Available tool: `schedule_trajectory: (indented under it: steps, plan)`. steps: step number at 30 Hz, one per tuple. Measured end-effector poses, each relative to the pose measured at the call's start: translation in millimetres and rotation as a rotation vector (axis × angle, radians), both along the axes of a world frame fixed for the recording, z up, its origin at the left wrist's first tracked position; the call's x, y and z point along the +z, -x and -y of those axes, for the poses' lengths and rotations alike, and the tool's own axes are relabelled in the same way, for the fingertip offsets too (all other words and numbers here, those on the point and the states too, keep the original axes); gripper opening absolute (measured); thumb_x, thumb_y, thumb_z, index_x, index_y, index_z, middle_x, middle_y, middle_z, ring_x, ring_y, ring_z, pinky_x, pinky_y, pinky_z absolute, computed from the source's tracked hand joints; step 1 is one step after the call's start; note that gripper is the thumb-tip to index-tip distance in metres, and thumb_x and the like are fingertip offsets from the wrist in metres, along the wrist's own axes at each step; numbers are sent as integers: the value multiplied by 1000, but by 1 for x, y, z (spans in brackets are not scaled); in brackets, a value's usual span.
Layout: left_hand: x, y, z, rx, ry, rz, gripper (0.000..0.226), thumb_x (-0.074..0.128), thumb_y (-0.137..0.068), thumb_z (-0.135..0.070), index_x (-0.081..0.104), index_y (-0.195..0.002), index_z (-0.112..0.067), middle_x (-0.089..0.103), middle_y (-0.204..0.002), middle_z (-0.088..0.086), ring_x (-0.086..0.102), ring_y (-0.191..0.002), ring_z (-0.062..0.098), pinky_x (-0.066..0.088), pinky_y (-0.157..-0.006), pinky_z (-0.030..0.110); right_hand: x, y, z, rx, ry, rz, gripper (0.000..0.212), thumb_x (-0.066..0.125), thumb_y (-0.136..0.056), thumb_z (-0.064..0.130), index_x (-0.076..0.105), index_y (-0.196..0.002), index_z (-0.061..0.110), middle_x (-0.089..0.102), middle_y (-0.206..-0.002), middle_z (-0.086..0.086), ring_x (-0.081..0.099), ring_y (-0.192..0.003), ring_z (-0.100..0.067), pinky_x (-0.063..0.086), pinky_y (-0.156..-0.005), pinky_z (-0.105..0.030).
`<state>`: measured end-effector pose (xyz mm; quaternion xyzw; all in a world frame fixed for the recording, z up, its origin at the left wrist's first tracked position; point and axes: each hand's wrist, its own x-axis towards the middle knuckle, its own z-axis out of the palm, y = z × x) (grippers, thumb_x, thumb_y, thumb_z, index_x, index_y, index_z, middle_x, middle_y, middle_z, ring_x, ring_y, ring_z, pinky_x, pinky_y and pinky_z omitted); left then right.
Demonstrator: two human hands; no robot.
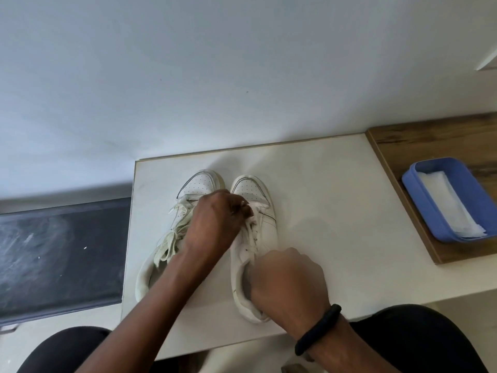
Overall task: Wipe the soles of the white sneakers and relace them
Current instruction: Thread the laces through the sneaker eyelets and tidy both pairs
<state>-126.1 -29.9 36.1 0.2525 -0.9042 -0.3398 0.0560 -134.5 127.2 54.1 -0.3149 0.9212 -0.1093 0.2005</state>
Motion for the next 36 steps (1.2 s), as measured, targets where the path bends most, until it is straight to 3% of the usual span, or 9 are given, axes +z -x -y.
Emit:
schedule_trajectory:
  steps: [4, 8, 13, 18, 23, 25, 28, 33, 36]
  plan:
    - [7, -3, 11, 61, -195, 46, 27, 63, -95, -1, 82, -95, -21, 75, -79, -1, 71, -60, 12, 58, -52, 25, 2, 2, -3, 19, -23, 24, 35, 43, -100, 47, 67, -95, 22, 47, -75, 4, 48, -68, -16, 36, -60, -25]
    - [9, -10, 17, 27, -117, 86, 38, 57, -92, 9, 82, -94, -19, 74, -71, -5, 68, -55, 1, 55, -58, 13, 3, 3, -3, 24, -40, 46, 35, 45, -98, 49, 67, -93, 21, 49, -77, 3, 49, -70, -17, 40, -64, -26]
    - [9, -10, 20, 0, 2, 93, 33, 67, -87, 8, 84, -97, -19, 76, -83, 1, 68, -60, 14, 60, -70, 30, 4, 5, -2, 16, -44, 64, 34, 47, -97, 48, 67, -89, 21, 56, -78, 3, 61, -74, -18, 53, -68, -29]
    - [-4, -15, 14, -10, 91, 32, 41, 63, -78, 16, 82, -98, -15, 76, -80, 2, 73, -70, 20, 61, -74, 37, 3, 6, -1, -6, -48, 78, 32, 51, -95, 43, 57, -73, 20, 53, -68, 4, 57, -65, -17, 49, -61, -27]
    - [-12, -18, 12, -32, 156, 13, 39, 66, -82, 14, 80, -99, -19, 72, -90, 1, 63, -71, 16, 47, -65, 26, 1, 6, 0, -2, -54, 60, 35, 51, -94, 39, 49, -65, 19, 45, -60, 6, 49, -56, -14, 37, -51, -23]
    - [-6, -17, 18, -90, 123, 74, 44, 65, -85, 12, 79, -104, -25, 73, -98, -2, 65, -78, 12, 42, -66, 20, -1, 6, -3, -1, -43, 68, 34, 52, -94, 43, 57, -70, 19, 50, -63, 5, 55, -60, -15, 42, -53, -23]
    - [10, -17, 27, -280, 139, 223, 50, 63, -95, 2, 69, -129, -35, 68, -120, -5, 64, -108, 16, 46, -84, 24, -2, 8, -8, -8, -18, 97, 39, 55, -93, 54, 62, -75, 21, 53, -64, 7, 56, -63, -16, 41, -53, -24]
    - [16, -27, 13, -454, 227, 20, 71, 57, -93, 13, 62, -137, -42, 50, -154, -7, 53, -136, 17, 51, -103, 32, -1, 9, -19, -66, 90, 110, 46, 56, -85, 71, 73, -90, 29, 70, -76, 9, 66, -72, -10, 57, -67, -29]
    - [9, -25, 7, -506, 209, -109, 38, 73, -94, -9, 72, -121, -36, 62, -142, -6, 60, -129, 21, 58, -94, 44, 2, 13, -23, -121, 147, 82, 40, 58, -86, 70, 68, -97, 32, 73, -85, 14, 67, -77, -6, 59, -73, -26]
